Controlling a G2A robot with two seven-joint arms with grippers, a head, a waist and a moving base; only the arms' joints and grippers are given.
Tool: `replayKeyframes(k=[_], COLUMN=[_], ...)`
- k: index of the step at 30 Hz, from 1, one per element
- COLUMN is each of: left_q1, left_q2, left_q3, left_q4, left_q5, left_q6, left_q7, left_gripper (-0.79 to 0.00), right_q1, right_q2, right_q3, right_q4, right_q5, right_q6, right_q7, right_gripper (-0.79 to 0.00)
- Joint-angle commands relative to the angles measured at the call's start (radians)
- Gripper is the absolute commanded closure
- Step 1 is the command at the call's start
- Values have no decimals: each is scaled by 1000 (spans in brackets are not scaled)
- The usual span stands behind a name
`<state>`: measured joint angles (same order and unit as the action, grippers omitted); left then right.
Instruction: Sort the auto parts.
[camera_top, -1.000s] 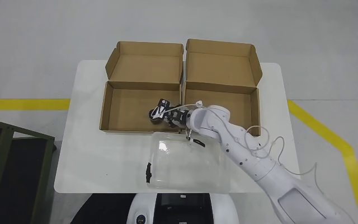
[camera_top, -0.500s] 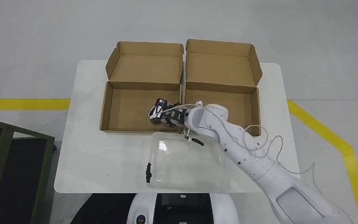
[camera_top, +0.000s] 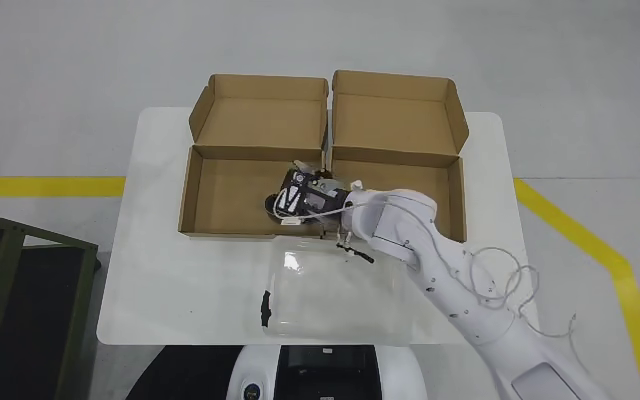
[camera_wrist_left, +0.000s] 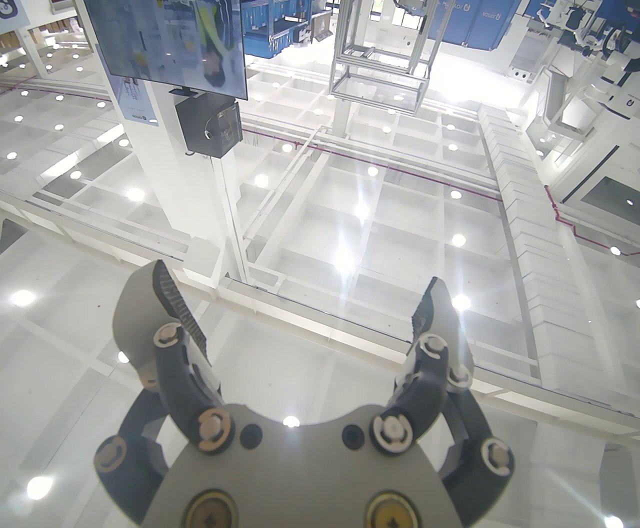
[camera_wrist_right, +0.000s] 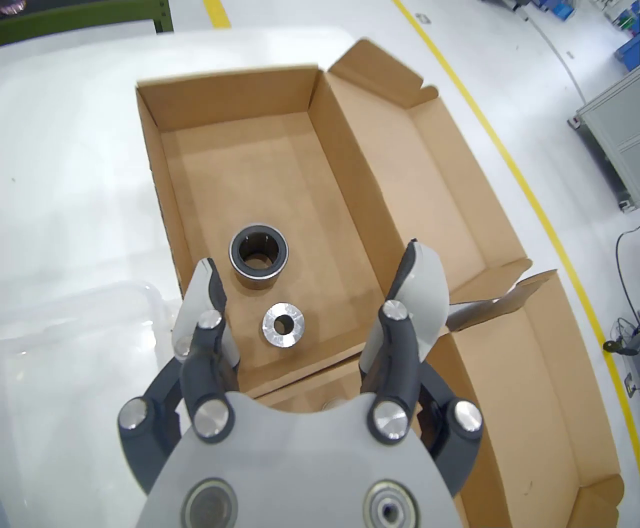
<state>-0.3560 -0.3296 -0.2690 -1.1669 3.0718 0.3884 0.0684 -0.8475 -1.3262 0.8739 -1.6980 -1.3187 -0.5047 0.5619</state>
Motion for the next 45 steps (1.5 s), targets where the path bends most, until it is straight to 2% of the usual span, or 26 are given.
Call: replayKeyframes(k=[1,4,11,14,16,17,28,37,45], left_q1=[0,0,0,0,0,0,0,0,0], left_q2=[0,0,0,0,0,0,0,0,0], left_q3=[0,0,0,0,0,0,0,0,0], left_q4=[0,0,0,0,0,0,0,0,0], left_q5=[0,0,0,0,0,0,0,0,0], left_q6=[0,0,0,0,0,0,0,0,0], left_q7=[0,0,0,0,0,0,0,0,0], left_gripper=[-785,-785,-785,-785,-785,-785,-785,-785,-785], right_q1=[-44,-105,-276,-348,-397,-422,-667,-816,-923], right_q2=[9,23,56,69,77,81,110,117,121], right_q3=[33,96,269,355,411,438,677,754,803], right_q4=[-66,-140,-267,-293,-304,-309,-319,-288,-270], right_q5=[5,22,44,45,42,41,5,-56,-96], right_q6=[-7,-11,-16,-13,-17,-19,-34,14,55], right_q7=[-29,-83,-232,-301,-342,-362,-586,-772,-875], right_gripper=[-576,-563,-677,-671,-723,-785,-785,-785,-785])
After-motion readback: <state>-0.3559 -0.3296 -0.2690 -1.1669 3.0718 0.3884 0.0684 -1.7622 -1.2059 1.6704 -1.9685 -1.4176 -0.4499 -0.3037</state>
